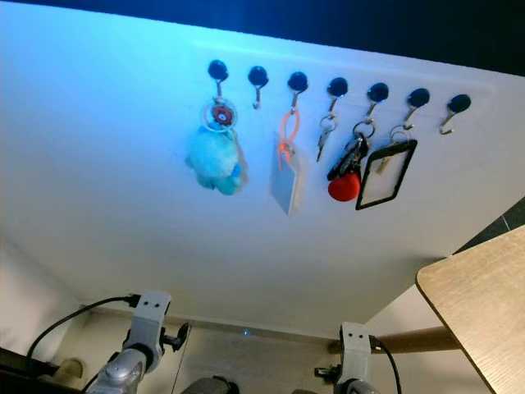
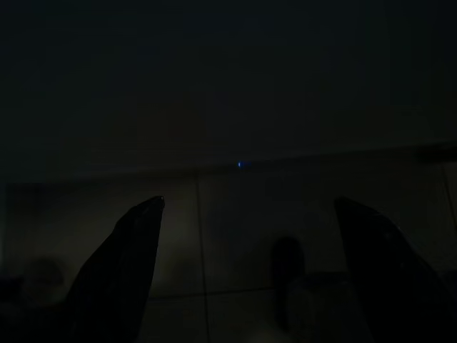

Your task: Hang keys on a hook

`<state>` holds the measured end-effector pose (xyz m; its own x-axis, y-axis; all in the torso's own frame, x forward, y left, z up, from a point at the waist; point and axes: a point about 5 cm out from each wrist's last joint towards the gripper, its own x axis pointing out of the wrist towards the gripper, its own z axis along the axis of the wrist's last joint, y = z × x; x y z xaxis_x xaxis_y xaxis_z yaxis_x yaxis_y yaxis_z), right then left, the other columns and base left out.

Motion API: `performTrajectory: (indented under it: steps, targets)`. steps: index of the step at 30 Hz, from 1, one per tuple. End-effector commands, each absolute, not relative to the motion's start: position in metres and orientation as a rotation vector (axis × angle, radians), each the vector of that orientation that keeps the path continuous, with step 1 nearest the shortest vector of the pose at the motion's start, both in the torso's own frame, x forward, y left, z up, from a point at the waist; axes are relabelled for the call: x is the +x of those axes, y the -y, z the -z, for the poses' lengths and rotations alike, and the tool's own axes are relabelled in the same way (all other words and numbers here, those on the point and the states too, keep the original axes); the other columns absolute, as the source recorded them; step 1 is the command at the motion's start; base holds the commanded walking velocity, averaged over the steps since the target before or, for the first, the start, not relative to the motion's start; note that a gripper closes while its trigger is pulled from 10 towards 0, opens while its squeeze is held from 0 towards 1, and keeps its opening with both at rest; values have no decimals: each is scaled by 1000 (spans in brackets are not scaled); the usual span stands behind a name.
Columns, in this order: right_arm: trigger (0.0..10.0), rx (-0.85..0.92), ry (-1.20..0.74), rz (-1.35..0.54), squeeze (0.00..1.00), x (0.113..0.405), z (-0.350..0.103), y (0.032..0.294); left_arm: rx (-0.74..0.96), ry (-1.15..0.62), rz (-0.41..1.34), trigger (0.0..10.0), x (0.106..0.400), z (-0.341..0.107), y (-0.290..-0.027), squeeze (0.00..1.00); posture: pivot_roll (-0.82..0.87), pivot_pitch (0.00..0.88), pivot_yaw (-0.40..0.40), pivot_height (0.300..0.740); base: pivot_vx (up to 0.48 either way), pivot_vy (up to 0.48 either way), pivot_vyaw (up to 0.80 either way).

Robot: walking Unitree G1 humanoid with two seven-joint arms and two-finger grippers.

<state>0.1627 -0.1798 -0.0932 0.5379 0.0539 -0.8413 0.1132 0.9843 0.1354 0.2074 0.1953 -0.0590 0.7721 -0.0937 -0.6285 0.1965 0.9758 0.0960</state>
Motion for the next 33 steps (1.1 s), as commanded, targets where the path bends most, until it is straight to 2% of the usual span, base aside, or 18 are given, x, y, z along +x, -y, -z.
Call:
performTrajectory:
  steps: [1,22,33]
  targets:
    - [10000,193,-1013,64,0,158,95,184,163,-689,178,10000,202,63,-191,0,77,50,-80,740,0,-480,0]
    - [10000,231,-1022,103,0,154,97,184,163,-716,130,10000,202,64,-197,0,78,49,-78,740,0,-32,0]
    - [10000,243,-1019,122,0,154,97,185,160,-720,130,10000,201,65,-197,0,75,51,-76,740,-306,0,0]
